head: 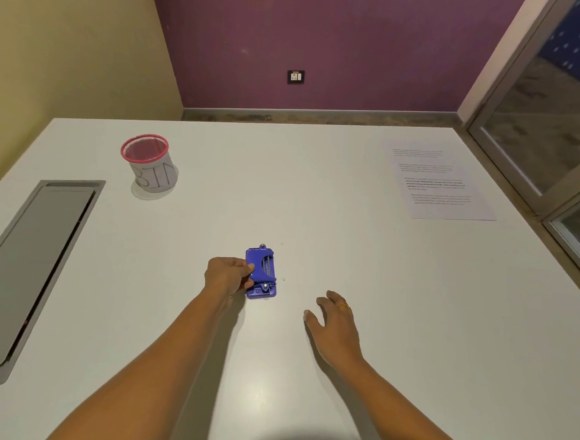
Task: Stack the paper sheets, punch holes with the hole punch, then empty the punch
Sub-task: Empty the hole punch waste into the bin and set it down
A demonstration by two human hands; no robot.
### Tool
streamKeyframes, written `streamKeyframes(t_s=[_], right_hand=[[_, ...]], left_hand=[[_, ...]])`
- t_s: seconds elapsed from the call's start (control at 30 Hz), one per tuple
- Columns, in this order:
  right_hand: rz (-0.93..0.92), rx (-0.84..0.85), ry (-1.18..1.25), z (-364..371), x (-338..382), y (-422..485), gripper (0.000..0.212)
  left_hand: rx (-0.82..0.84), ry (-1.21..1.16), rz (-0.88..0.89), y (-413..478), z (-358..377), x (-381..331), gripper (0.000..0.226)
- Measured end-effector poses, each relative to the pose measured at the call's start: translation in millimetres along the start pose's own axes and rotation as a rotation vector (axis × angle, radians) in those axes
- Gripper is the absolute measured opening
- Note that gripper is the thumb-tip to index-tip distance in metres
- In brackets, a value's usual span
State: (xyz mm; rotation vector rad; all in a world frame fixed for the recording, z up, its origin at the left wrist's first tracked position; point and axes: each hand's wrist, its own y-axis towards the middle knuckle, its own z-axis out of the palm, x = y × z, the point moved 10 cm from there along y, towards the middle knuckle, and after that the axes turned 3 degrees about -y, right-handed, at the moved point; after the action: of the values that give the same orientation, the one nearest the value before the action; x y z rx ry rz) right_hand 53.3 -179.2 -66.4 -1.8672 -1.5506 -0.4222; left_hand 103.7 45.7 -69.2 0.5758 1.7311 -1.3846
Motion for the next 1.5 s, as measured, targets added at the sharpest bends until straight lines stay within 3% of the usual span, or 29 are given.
streamKeyframes(t_s=[0.13,0.23,0.37,0.53,0.6,0.77,0.97,1.33,1.5], right_hand=[[-0.008,-0.053,0.138,-8,3,-2,0.035],[0.002,-0.064,0.302,-12,9,1,0.029],[0.113,0.062,0.623,6,30,2,0.023],[0.043,0.319,0.906,33,83,-7,0.015],[0.021,0.337,0.992,35,91,-7,0.016],[-0.127,0.131,0.863,15,94,-1,0.029],[-0.342,-0.007,0.554,5,108,-5,0.04],[-0.399,0.013,0.448,10,106,-10,0.04],[-0.375,0.102,0.446,24,104,-9,0.037]], left_hand=[[0.013,-0.111,-0.043,-4,-2,5,0.002],[0.039,-0.334,-0.117,-10,-5,15,0.009],[0.184,-0.598,-0.163,-22,8,20,0.014],[0.37,-0.779,-0.059,-36,24,11,0.021],[0.394,-0.781,-0.012,-38,24,4,0.025],[0.334,-0.577,0.026,-35,21,-2,0.029],[0.398,-0.747,-0.086,-39,33,-2,0.065],[0.315,-0.721,-0.064,-32,23,-1,0.06],[0.241,-0.52,-0.052,-27,8,3,0.05]])
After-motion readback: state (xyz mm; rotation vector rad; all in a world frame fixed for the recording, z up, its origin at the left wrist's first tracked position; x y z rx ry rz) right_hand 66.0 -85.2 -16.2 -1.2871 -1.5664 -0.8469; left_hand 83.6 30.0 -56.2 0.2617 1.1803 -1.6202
